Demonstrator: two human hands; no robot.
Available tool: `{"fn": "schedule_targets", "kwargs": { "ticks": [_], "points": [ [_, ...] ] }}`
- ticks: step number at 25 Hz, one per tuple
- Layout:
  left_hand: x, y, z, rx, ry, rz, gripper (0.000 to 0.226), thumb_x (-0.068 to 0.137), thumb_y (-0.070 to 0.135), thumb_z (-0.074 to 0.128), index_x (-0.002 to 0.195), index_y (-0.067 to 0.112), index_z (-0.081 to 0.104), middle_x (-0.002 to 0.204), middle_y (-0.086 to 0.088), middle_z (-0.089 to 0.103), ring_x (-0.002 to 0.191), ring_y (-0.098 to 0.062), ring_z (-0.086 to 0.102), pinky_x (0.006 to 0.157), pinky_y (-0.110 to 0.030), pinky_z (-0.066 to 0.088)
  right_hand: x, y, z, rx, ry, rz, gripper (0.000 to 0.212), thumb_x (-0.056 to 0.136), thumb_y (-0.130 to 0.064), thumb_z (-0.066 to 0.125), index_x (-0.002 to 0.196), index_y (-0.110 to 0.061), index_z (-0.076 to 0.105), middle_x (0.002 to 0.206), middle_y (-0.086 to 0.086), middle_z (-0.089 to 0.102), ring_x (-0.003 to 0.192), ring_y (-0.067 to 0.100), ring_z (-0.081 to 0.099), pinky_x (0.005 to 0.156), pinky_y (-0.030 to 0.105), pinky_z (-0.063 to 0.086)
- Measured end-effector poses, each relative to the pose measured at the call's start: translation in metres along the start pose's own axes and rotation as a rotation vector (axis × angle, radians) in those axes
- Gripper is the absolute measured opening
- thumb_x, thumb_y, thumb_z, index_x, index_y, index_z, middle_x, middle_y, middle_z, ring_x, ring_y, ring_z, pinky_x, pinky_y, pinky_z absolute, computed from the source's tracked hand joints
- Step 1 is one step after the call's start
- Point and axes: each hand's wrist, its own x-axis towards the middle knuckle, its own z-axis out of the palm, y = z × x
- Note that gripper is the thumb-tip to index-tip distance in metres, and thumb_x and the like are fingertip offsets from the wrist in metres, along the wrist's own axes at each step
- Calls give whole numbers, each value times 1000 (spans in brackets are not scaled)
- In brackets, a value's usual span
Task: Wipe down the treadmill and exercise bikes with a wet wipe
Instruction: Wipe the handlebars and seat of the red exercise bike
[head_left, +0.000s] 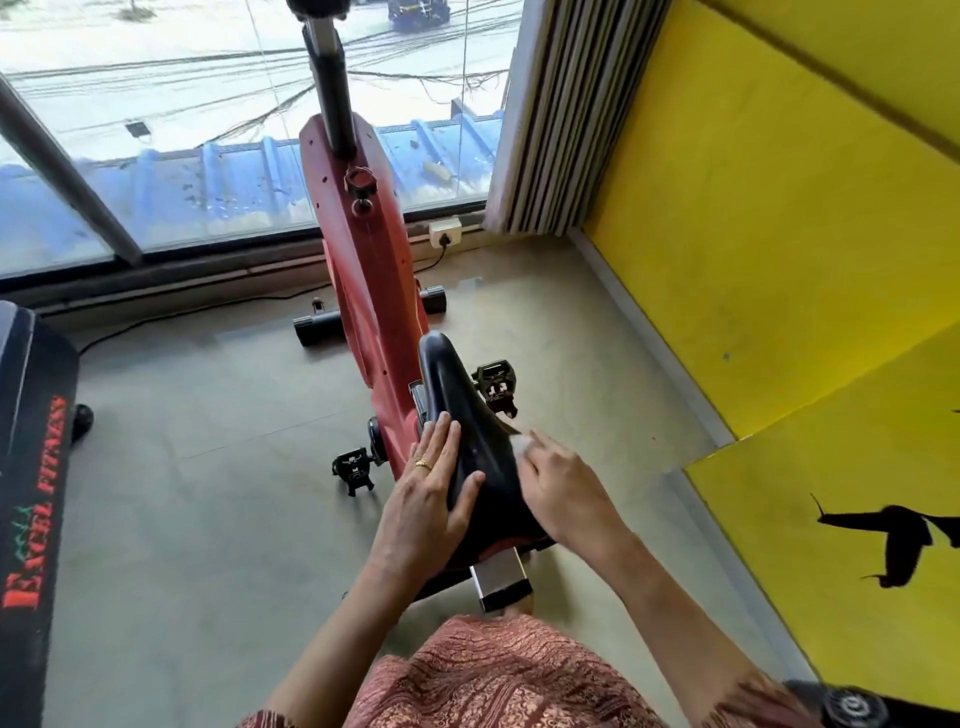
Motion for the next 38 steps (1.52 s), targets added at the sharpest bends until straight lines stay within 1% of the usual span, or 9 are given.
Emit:
{"fn": "schedule_targets", "kwargs": {
  "ticks": [3, 6, 15, 18, 20, 25, 29, 35, 38],
  "points": [
    [-1, -1, 3, 8, -2, -14, 72, 90, 52, 31, 145, 6, 29, 151, 0, 17, 143, -12, 11, 113, -11, -1, -28, 19, -5, 25, 7, 19, 35, 102, -20, 35, 122, -1, 56, 138, 10, 50, 127, 23, 47, 105, 20, 31],
    [1, -1, 3, 14, 0, -17, 69, 90, 48, 35, 143, 3, 33, 150, -3, 21, 142, -16, 16, 115, -14, 3, 28, -14, -6, 73, -150, 22, 26, 101, -16, 32, 90, -7, 53, 107, 18, 61, 104, 35, 56, 83, 33, 38],
    [-3, -2, 0, -16, 3, 17, 71, 90, 52, 32, 143, 4, 32, 149, 1, 20, 142, -15, 17, 113, -14, 6, 15, 17, -16, 163, -152, 97, 33, 102, -22, 34, 74, -14, 50, 68, 6, 54, 73, 26, 53, 66, 31, 39],
    [-15, -4, -3, -35, 24, 38, 68, 93, 50, 34, 140, 1, 36, 148, -4, 26, 141, -16, 21, 113, -14, 7, -36, 29, 13, 276, 30, 130, 39, 103, -25, 30, 121, -4, 57, 125, 17, 59, 115, 21, 57, 97, 22, 46],
    [-30, -8, -5, -53, 40, 46, 69, 96, 53, 31, 138, -2, 39, 147, -8, 30, 140, -11, 20, 113, -11, 8, -63, 23, 40, 226, 128, 23, 50, 103, -20, 29, 148, -4, 17, 157, 7, 4, 146, 15, 7, 114, 14, 14],
    [-67, -23, -8, -122, 90, -8, 67, 98, 54, 30, 142, 4, 33, 148, -4, 31, 137, -8, 25, 110, -16, 24, -74, 18, 66, -277, 91, -468, 61, 90, -3, 41, 147, -1, 22, 157, 13, 15, 146, 24, 7, 118, 43, 5],
    [-73, -21, -6, -279, 170, -132, 65, 86, 44, 57, 139, 9, 43, 143, 5, 38, 124, -15, 46, 98, -28, 43, -4, -12, 37, -363, -60, -535, 54, 97, -30, 23, 145, -7, 33, 155, 4, 22, 145, 14, 9, 118, 32, -7],
    [-66, -10, -12, -535, 377, -443, 33, 75, 5, 77, 101, 22, 68, 103, 3, 70, 92, -6, 68, 79, -11, 51, 2, -42, 34, -357, -382, -767, 55, 101, -38, 19, 146, -8, 28, 156, 5, 21, 146, 15, 6, 117, 27, -8],
    [-66, -8, -18, -650, 347, -581, 28, 70, 12, 82, 93, 21, 69, 87, 8, 71, 78, 4, 67, 68, -11, 53, 52, -29, 20, -475, -295, -773, 47, 101, -33, 27, 143, -13, 39, 153, 0, 30, 145, 12, 13, 117, 34, -10]
  ]
}}
